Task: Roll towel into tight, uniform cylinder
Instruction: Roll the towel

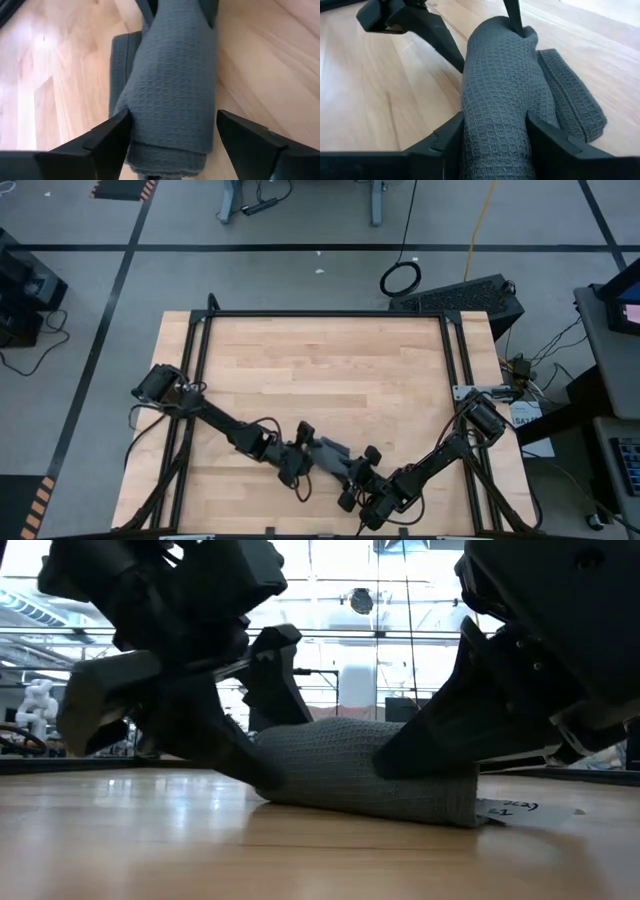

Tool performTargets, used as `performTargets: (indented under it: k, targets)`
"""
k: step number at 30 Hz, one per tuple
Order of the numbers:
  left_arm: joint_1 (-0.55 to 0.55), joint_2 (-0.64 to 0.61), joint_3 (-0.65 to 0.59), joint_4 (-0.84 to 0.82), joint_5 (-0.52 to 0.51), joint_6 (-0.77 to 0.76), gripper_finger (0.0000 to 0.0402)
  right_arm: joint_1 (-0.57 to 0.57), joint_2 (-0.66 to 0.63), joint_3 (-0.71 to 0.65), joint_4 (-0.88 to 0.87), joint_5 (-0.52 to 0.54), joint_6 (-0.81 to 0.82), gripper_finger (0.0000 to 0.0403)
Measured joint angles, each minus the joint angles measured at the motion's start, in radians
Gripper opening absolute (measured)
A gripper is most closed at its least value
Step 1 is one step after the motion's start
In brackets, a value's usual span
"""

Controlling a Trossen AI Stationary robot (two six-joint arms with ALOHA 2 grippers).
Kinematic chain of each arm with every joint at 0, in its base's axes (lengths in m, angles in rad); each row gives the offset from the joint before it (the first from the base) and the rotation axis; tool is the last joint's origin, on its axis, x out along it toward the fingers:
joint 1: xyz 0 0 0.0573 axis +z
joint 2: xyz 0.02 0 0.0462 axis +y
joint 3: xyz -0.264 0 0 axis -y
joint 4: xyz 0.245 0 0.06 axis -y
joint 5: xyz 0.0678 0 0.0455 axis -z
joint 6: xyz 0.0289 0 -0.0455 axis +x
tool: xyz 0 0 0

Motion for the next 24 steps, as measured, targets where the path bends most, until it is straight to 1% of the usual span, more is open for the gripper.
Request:
performTargets:
  k: [4, 8, 11, 14, 16, 19, 21, 24]
  targets:
    - [0.022, 0.0, 0.0, 0.001, 0.028, -0.011, 0.0259, 0.009, 0.002, 0.0, 0.002, 0.013, -0.041, 0.0181]
    - [0.041, 0.0, 0.002, 0.003, 0.104, -0.021, 0.0194, 0.02, -0.027, -0.002, -0.002, 0.004, -0.172, 0.0186]
    - [0.055, 0.0, 0.002, 0.007, 0.136, -0.056, 0.0141, 0.036, -0.065, -0.006, -0.025, -0.013, -0.298, 0.0208]
    - [0.065, 0.0, 0.002, 0.006, 0.154, -0.069, 0.0102, 0.056, -0.114, -0.006, -0.036, -0.035, -0.417, 0.0244]
    - [0.069, -0.001, 0.002, 0.006, 0.173, -0.081, 0.0087, 0.07, -0.145, -0.005, -0.042, -0.036, -0.473, 0.027]
    - [0.078, -0.001, 0.004, 0.003, 0.228, -0.121, 0.008, 0.101, -0.174, -0.004, -0.045, -0.004, -0.513, 0.0299]
    - [0.085, -0.001, 0.012, -0.007, 0.27, -0.149, 0.0081, 0.121, -0.178, -0.004, -0.016, 0.04, -0.536, 0.031]
    - [0.093, -0.001, 0.026, -0.029, 0.372, -0.172, 0.0081, 0.141, -0.164, -0.002, 0.035, 0.097, -0.568, 0.0314]
